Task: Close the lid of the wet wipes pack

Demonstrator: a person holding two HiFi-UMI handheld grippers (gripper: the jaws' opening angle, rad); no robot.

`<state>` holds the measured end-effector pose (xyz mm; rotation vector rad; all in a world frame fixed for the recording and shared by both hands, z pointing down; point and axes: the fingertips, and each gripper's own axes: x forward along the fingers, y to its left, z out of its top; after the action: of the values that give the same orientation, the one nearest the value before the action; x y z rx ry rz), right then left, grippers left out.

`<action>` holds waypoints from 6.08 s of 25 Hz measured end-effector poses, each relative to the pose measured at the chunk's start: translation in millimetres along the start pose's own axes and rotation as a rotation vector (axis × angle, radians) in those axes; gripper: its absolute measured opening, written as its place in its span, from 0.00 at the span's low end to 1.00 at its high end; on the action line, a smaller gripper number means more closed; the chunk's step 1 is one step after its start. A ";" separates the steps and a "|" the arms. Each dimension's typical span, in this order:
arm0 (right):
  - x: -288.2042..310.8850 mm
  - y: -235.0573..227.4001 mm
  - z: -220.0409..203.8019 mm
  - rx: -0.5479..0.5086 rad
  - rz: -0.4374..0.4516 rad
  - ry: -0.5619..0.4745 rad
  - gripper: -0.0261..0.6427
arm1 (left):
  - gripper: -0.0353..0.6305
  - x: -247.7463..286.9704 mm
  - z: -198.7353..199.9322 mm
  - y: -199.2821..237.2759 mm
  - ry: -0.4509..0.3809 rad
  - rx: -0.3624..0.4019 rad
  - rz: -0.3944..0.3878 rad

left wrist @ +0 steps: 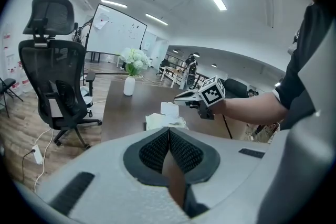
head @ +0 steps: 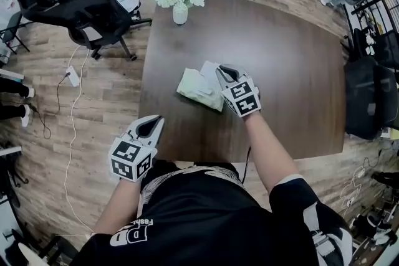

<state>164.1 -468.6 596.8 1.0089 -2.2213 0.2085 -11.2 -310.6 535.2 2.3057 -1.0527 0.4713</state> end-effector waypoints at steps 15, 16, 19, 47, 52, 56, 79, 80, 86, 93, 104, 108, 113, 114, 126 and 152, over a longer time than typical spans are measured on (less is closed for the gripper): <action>35.7 -13.6 -18.8 0.007 0.079 0.100 0.14 | 0.08 -1.9 -6.6 14.7 0.020 -0.037 0.013; 35.9 -13.5 -20.3 0.006 0.086 0.105 0.14 | 0.08 -2.0 -6.7 14.3 0.023 -0.037 0.009; 34.5 -13.0 -21.6 0.030 0.107 0.106 0.14 | 0.08 -1.6 -7.1 14.1 0.027 -0.040 -0.007; -16.6 52.4 -8.6 0.006 0.130 0.094 0.10 | 0.08 -13.3 2.2 0.8 0.012 0.062 -0.122; -15.1 68.8 -15.4 -0.044 0.138 0.118 0.10 | 0.08 -14.2 0.0 1.2 0.010 0.063 -0.122; -15.3 77.6 -18.5 -0.092 0.141 0.137 0.10 | 0.08 -14.4 0.9 -1.8 0.006 0.063 -0.124; 2.8 102.8 -49.3 -0.199 0.185 0.226 0.11 | 0.08 -13.9 -2.2 3.3 0.009 0.037 -0.097; 3.0 103.0 -50.1 -0.199 0.185 0.229 0.11 | 0.08 -13.5 -2.3 3.6 0.009 0.036 -0.096; 7.1 105.0 -53.6 -0.216 0.195 0.239 0.11 | 0.08 -12.5 -2.4 5.9 0.013 0.031 -0.095; 9.5 106.6 -58.3 -0.230 0.165 0.263 0.11 | 0.08 -10.6 -3.6 6.5 0.010 0.030 -0.095; 13.5 107.9 -57.2 -0.255 0.137 0.291 0.11 | 0.08 -15.8 -1.9 9.1 0.010 0.054 -0.133; 7.5 106.6 -49.1 -0.237 0.108 0.285 0.11 | 0.08 -19.5 1.4 5.3 0.002 0.077 -0.163; -19.3 114.8 -16.2 -0.160 0.033 0.183 0.11 | 0.08 -26.6 8.0 -0.9 -0.013 0.120 -0.217; -26.5 117.9 -10.2 -0.130 0.021 0.158 0.11 | 0.08 -28.3 10.0 -2.6 -0.018 0.129 -0.229; -130.0 169.6 55.1 0.367 -0.034 -0.234 0.05 | 0.08 -58.9 33.8 -18.4 -0.082 0.219 -0.364; -269.5 238.5 6.8 0.477 0.000 -0.412 0.05 | 0.08 -104.1 -6.9 -117.1 -0.133 0.204 -0.326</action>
<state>116.3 -143.8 448.9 1.4060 -2.6085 0.5989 12.9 -183.5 446.7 2.6578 -0.6916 0.3088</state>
